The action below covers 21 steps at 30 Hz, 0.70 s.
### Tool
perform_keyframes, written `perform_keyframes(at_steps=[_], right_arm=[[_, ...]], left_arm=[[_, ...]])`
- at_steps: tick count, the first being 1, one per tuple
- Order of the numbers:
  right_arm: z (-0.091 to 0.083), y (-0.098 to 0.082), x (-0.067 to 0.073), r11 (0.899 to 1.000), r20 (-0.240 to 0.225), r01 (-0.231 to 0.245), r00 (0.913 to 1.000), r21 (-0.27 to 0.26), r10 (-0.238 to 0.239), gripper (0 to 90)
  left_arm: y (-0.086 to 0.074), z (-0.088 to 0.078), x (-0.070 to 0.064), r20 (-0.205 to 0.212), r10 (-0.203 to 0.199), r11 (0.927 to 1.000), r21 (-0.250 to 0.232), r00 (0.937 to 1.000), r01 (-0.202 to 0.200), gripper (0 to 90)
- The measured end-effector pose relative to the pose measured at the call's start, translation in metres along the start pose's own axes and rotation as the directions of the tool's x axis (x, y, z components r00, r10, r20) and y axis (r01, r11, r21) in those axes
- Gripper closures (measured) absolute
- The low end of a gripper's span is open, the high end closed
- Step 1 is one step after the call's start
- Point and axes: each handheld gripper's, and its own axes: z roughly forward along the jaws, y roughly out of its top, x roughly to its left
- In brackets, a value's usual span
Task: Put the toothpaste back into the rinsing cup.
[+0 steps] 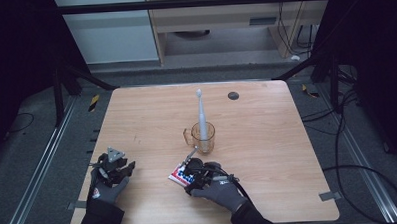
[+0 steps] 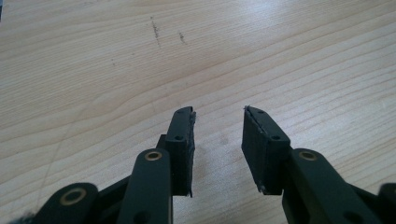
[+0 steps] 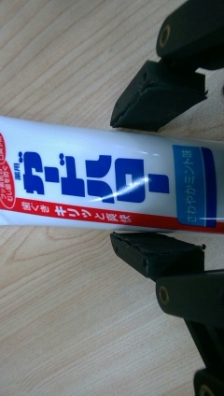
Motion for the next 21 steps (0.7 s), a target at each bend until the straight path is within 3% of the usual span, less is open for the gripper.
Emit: perform_keyframes(at_steps=[7,14,18,21], right_arm=[[-0.001,0.001,-0.001,1.000,-0.009,-0.008,0.9999,0.010,0.008,45.9],[-0.008,0.001,0.002,1.000,-0.001,-0.003,1.0000,-0.004,0.003,62.0],[-0.010,0.000,0.002,1.000,-0.005,0.000,1.0000,-0.002,0.000,64.7],[-0.015,-0.001,0.002,0.999,-0.020,0.002,0.9998,-0.034,-0.003,65.7]], left_arm=[[0.000,0.000,0.000,0.000,-0.002,1.0000,0.002,1.0000,0.002,63.8],[0.000,0.000,0.000,-0.001,-0.002,1.0000,0.002,1.0000,0.002,63.9],[0.000,0.000,0.000,-0.001,-0.003,1.0000,0.001,1.0000,0.003,63.9],[0.000,0.000,0.001,-0.001,-0.005,1.0000,0.000,1.0000,0.005,63.9]])
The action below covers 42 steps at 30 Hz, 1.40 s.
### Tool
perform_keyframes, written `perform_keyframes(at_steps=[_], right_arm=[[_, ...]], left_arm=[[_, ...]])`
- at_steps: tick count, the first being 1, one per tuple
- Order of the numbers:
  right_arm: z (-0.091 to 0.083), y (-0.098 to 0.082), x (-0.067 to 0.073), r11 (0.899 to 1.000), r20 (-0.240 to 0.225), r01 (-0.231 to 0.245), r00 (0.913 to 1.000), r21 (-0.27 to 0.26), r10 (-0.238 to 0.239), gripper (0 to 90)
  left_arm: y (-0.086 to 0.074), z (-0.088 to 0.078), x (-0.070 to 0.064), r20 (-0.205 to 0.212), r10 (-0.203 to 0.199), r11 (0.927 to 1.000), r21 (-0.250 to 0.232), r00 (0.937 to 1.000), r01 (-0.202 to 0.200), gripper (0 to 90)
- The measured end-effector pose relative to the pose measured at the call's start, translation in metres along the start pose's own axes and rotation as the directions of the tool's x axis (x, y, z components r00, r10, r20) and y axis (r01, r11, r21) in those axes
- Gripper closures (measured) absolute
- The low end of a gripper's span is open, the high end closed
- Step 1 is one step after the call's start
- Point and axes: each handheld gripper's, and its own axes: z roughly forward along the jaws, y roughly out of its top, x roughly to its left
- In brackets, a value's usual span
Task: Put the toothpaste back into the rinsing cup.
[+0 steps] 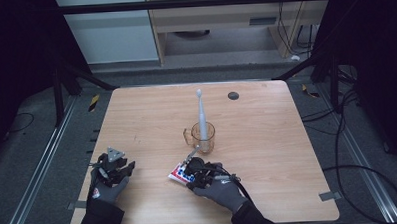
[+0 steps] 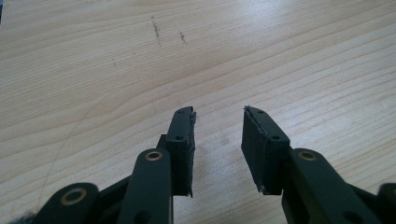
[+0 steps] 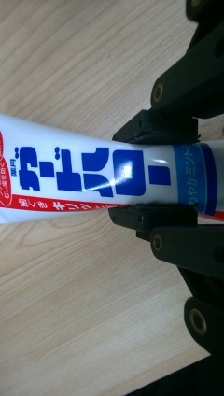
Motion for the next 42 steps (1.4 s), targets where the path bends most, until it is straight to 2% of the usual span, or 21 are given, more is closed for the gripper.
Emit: perform_keyframes(at_steps=[5,12,17,22,27,30,33,35,42], right_arm=[[-0.012,0.002,0.000,0.996,-0.007,0.002,1.0000,-0.094,-0.002,65.9],[-0.029,0.002,-0.004,0.978,0.014,-0.013,0.9998,-0.207,0.016,66.3],[-0.038,0.003,-0.006,0.962,0.012,-0.025,0.9995,-0.272,0.030,66.5],[-0.046,0.005,-0.007,0.937,0.010,-0.038,0.9990,-0.346,0.044,67.0],[-0.053,0.010,-0.008,0.920,0.004,-0.043,0.9988,-0.389,0.048,67.1],[-0.056,0.013,-0.009,0.906,0.009,-0.045,0.9985,-0.422,0.053,67.1],[-0.059,0.015,-0.011,0.886,0.008,-0.059,0.9974,-0.460,0.071,67.2],[-0.062,0.017,-0.014,0.871,0.012,-0.065,0.9966,-0.488,0.081,67.2],[-0.076,0.022,-0.024,0.804,0.029,-0.090,0.9907,-0.588,0.133,67.3]], left_arm=[[0.000,-0.001,0.001,-0.001,-0.004,1.0000,-0.002,1.0000,0.004,64.0],[0.000,0.000,0.001,-0.001,-0.004,1.0000,-0.002,1.0000,0.004,64.0],[0.000,0.000,0.001,-0.001,-0.005,1.0000,-0.001,1.0000,0.005,64.1],[0.000,0.000,0.001,-0.001,-0.005,1.0000,-0.001,1.0000,0.005,64.1],[0.000,0.000,0.001,-0.001,-0.005,1.0000,-0.001,1.0000,0.005,64.1],[0.000,0.000,0.001,-0.001,-0.005,1.0000,-0.001,1.0000,0.005,64.1],[0.000,0.000,0.001,-0.001,-0.007,1.0000,-0.002,1.0000,0.007,64.1],[0.000,0.000,0.001,-0.001,-0.007,1.0000,-0.002,1.0000,0.007,64.2],[0.000,0.000,0.001,-0.002,-0.008,1.0000,-0.004,1.0000,0.008,64.3]])
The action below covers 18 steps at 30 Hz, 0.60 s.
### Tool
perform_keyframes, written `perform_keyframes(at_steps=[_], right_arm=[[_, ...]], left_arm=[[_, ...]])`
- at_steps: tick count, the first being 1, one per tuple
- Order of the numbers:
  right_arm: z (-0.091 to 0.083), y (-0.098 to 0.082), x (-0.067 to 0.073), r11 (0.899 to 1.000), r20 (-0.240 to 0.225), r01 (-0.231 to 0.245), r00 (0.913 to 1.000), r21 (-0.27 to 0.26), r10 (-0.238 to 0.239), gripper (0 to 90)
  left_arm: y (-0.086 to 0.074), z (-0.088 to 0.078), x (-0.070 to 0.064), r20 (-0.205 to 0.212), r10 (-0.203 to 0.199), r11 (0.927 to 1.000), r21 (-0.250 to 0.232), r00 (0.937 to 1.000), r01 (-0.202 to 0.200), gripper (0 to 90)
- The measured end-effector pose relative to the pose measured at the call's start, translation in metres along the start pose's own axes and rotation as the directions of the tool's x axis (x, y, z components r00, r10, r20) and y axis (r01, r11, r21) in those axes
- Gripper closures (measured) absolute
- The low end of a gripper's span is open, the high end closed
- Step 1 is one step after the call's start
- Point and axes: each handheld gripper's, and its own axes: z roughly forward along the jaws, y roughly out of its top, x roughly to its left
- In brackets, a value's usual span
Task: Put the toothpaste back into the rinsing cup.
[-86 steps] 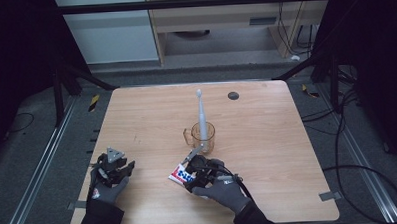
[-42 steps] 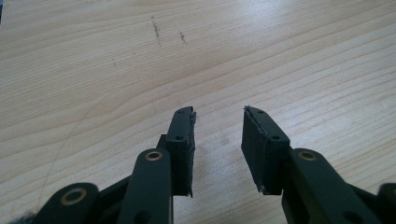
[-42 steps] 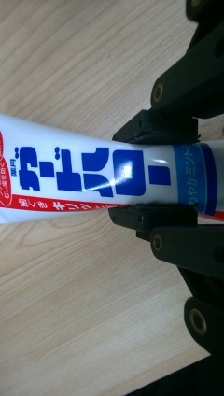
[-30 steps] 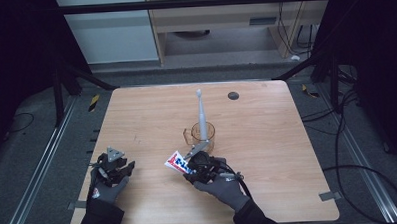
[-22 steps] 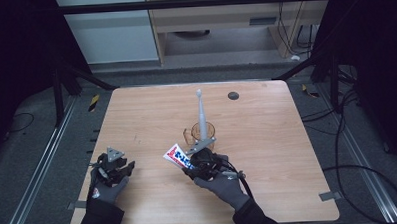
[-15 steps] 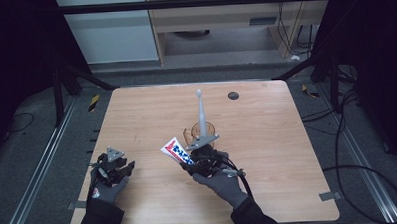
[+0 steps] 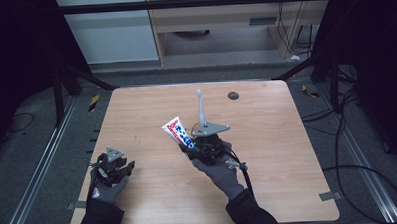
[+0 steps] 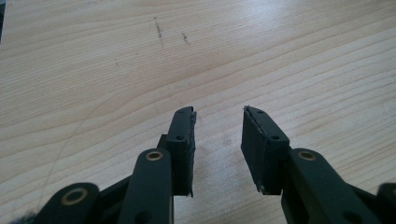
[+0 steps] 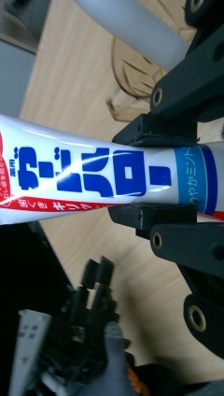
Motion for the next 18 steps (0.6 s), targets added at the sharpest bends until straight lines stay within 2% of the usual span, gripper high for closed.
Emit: perform_keyframes(at_steps=[6,13,18], right_arm=[[-0.003,0.008,-0.012,0.995,0.052,-0.020,0.9983,-0.098,0.025,67.3],[-0.004,0.014,-0.028,0.985,0.112,-0.023,0.9928,-0.170,0.042,67.3],[-0.005,0.016,-0.037,0.975,0.133,-0.037,0.9889,-0.219,0.067,67.4]], left_arm=[[0.000,0.000,0.001,0.000,-0.002,1.0000,-0.001,1.0000,0.002,64.3],[0.000,0.000,0.001,0.000,-0.003,1.0000,-0.001,1.0000,0.003,64.4],[0.000,0.000,0.000,0.001,-0.002,1.0000,0.001,1.0000,0.002,64.4]])
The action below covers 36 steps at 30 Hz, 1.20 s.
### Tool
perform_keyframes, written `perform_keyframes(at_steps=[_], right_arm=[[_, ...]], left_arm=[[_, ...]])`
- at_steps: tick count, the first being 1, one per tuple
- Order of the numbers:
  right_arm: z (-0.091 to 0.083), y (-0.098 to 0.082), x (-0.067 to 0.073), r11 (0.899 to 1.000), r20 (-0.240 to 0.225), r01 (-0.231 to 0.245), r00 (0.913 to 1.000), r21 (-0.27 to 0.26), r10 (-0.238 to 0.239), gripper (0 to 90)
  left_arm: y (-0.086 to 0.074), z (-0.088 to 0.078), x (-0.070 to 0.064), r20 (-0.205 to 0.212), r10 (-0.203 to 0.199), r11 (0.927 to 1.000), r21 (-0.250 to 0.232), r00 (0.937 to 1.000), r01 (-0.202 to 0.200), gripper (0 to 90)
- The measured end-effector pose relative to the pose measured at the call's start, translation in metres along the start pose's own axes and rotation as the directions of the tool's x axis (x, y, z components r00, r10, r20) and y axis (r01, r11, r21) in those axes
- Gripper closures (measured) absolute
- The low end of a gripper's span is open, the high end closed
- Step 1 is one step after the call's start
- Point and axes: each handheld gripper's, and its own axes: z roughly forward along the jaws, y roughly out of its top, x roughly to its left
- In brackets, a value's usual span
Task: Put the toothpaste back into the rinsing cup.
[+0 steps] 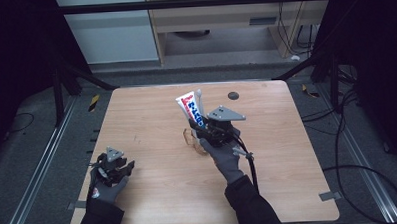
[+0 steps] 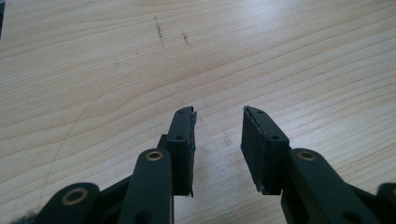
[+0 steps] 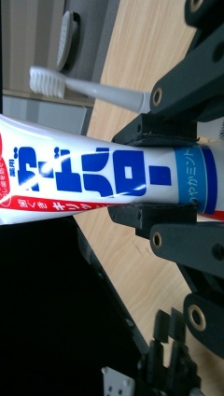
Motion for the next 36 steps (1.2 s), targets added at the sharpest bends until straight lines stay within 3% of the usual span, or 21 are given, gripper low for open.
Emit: perform_keyframes(at_steps=[19,36], right_arm=[[0.007,-0.004,-0.024,0.995,0.100,-0.018,0.9946,-0.102,0.028,67.6],[0.015,-0.018,-0.032,0.989,0.120,-0.034,0.9915,-0.146,0.052,67.9]], left_arm=[[0.000,0.000,0.000,-0.001,0.000,1.0000,-0.001,1.0000,0.000,64.6],[0.000,0.000,0.001,-0.001,-0.003,1.0000,-0.001,1.0000,0.003,64.8]])
